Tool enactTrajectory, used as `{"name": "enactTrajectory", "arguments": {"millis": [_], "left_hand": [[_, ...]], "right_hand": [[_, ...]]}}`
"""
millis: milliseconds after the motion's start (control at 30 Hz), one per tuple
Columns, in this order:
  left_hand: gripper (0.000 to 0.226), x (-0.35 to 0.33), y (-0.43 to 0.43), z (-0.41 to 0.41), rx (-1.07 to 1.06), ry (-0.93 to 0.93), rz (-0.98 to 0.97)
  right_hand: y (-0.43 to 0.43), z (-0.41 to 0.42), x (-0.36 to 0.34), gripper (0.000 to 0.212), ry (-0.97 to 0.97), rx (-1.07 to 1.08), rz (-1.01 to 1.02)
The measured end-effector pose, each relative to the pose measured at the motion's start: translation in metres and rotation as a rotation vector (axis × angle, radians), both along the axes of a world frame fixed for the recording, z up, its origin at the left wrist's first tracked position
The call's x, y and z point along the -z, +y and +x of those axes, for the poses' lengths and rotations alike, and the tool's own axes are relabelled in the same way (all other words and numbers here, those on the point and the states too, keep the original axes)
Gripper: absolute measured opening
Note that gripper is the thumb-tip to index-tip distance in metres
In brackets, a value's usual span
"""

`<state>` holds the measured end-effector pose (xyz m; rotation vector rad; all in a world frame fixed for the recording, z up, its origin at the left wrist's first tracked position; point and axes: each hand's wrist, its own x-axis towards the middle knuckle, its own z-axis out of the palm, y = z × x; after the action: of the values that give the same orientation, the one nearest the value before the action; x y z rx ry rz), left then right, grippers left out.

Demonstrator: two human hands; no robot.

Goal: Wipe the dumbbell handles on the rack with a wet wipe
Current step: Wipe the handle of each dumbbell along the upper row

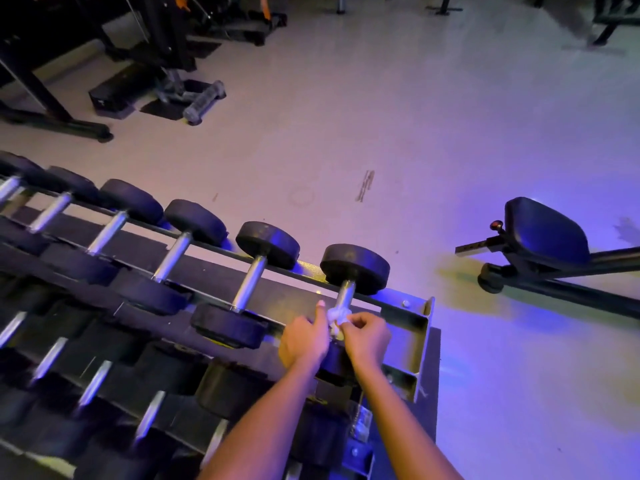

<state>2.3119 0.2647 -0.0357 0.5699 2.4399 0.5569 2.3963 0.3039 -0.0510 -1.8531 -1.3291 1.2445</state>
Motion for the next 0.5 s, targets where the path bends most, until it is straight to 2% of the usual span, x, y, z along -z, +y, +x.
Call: {"name": "enactTrajectory", "arguments": {"millis": [200,500], "left_hand": [[0.072,0.004,0.002,-0.001,0.011,0.014,-0.040],[0.067,0.002,0.002,-0.003,0.058,0.029,-0.065]], "right_hand": [[0.054,-0.013,-0.009,0.003,0.042,0.109,0.086],[0.025,0.003,-0.002,0.024,-0.100,-0.183,-0.008]]}}
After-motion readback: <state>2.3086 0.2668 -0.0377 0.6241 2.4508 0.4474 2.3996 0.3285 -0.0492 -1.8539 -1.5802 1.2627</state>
